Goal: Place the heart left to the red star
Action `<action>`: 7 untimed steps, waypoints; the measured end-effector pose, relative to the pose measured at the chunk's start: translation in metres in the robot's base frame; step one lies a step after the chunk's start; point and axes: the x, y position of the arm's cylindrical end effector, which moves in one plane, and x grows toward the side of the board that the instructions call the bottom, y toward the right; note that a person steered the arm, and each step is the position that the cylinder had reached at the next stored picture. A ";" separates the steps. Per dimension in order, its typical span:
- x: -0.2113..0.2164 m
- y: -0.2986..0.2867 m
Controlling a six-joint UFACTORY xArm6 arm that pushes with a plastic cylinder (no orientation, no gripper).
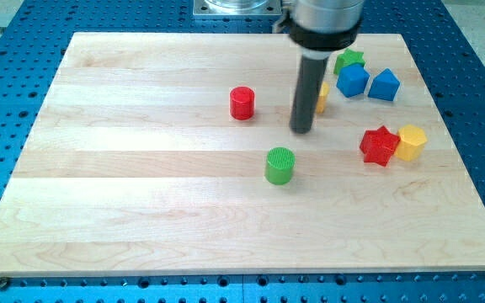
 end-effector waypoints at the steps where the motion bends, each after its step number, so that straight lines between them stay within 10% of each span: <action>1: -0.027 -0.022; 3: -0.115 0.035; 5: -0.008 0.033; 7: -0.007 0.011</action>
